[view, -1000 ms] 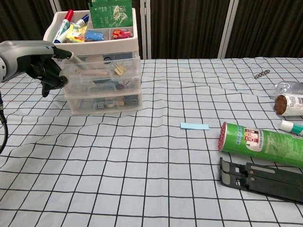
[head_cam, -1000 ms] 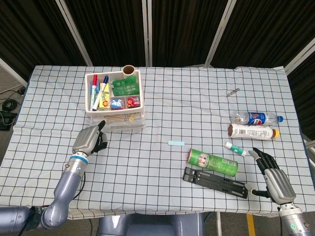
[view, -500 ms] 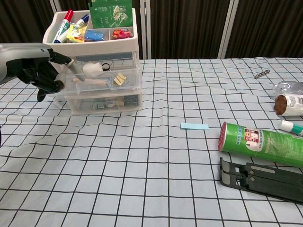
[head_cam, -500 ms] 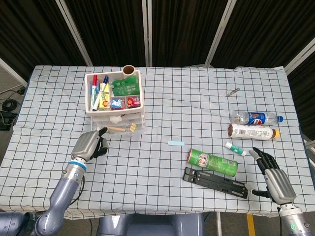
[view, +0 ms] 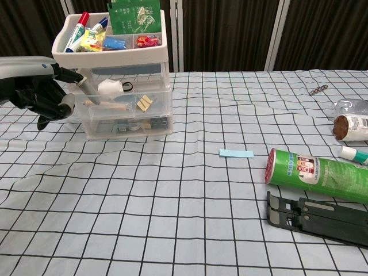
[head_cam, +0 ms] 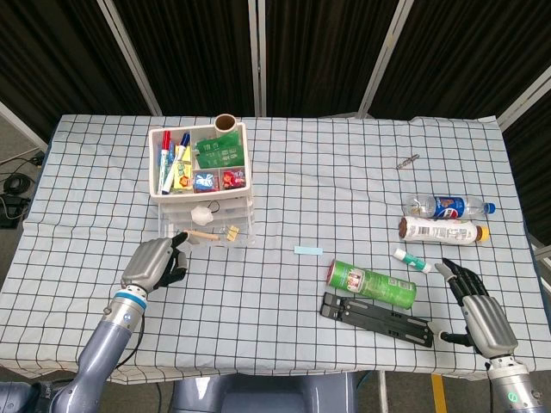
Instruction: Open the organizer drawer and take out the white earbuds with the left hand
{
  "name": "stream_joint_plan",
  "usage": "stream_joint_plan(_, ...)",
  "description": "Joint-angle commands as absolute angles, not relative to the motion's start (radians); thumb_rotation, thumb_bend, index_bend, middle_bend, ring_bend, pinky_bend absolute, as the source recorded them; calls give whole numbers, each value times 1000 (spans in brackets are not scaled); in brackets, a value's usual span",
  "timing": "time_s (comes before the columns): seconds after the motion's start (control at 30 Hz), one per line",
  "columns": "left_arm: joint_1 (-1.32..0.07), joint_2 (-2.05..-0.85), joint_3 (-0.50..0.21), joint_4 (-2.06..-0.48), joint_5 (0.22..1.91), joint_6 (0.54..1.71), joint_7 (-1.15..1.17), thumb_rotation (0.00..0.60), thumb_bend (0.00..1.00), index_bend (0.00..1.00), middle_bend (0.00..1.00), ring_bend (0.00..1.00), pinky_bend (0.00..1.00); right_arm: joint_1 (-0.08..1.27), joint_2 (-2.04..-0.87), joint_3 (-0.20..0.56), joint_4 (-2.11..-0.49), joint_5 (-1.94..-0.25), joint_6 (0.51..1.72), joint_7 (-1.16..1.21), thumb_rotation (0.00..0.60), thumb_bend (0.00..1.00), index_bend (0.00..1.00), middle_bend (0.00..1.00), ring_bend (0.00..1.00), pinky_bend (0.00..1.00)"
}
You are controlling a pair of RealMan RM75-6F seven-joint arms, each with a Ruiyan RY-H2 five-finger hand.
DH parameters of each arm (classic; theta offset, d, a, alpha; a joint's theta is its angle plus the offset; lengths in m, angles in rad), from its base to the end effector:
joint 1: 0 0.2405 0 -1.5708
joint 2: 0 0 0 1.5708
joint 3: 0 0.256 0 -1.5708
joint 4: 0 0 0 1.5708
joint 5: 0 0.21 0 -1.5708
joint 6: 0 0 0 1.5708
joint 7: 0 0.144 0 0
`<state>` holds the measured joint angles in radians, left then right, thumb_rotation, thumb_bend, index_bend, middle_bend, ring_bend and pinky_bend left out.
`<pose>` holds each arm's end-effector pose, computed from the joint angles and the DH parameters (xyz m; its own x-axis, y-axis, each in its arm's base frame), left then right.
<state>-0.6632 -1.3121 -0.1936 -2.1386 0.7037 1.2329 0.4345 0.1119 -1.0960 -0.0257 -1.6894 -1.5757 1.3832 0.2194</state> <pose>-0.1211 0.2707 0.0502 0.0676 0.4073 0.9108 0.9976 -0.0399 -0.0563 -0.2942 -0.1693 0.1321 0.1512 -0.1911 0.9698 -0.9878 -0.0665 0.1409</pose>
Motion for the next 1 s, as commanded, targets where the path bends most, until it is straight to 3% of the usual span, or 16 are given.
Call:
stream_joint_plan(0.03, -661, -1309, -188, -2140, 708, 1231, 431, 600, 812, 342, 817, 755, 625, 112, -1096, -25, -1689, -1575, 1384, 220, 600, 111, 0, 0, 0, 0)
stream_joint_plan(0.2, -655, -1303, -181, -2141, 719, 1233, 421, 600, 812, 324, 818, 754, 625, 112, -1096, -25, -1689, -1573, 1381, 220, 600, 111, 0, 0, 0, 0)
stream_joint_plan(0.5, -656, -1282, -198, -2151, 735, 1236, 403, 600, 813, 131, 817, 755, 625, 112, -1099, -25, -1688, -1574, 1383, 217, 600, 111, 0, 0, 0, 0)
stream_joint_plan(0.73, -683, -1258, -214, -2178, 714, 1232, 440, 600, 815, 66, 825, 763, 636, 112, -1099, -26, -1689, -1577, 1384, 217, 600, 111, 0, 0, 0, 0)
stream_joint_plan(1.0, -783, -1213, -241, -2195, 527, 1197, 567, 600, 999, 9, 887, 822, 695, 112, -1095, -24, -1689, -1577, 1386, 228, 600, 111, 0, 0, 0, 0)
